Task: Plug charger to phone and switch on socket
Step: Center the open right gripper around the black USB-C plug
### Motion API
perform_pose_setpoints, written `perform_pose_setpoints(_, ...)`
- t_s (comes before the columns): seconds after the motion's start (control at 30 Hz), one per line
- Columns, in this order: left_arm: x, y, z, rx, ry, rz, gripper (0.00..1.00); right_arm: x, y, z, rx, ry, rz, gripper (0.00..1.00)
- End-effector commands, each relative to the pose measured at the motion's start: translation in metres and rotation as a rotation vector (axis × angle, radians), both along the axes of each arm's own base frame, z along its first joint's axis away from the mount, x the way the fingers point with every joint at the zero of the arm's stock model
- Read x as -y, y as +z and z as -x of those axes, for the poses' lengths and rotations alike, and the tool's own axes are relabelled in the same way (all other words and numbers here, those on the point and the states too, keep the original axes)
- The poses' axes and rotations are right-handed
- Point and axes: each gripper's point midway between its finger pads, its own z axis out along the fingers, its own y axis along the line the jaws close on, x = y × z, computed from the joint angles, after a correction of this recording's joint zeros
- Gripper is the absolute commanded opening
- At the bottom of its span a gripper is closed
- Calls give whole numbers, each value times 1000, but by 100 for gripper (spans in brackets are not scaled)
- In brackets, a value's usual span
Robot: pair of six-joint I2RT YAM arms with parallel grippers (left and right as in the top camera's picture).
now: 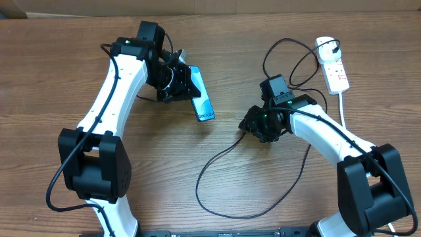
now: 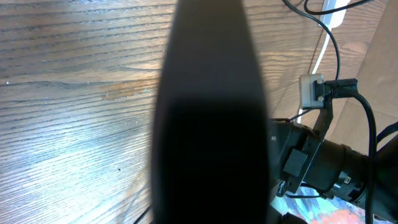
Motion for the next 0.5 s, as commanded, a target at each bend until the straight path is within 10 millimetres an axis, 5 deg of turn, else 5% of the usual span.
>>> perform_pose_setpoints(0.0,5,9,-3,7,2,47,4,-2,0,1,0,4,-7,50)
perform_pose_setpoints(0.47,5,9,-3,9,2,47,4,-2,-1,1,-3,5,-7,47)
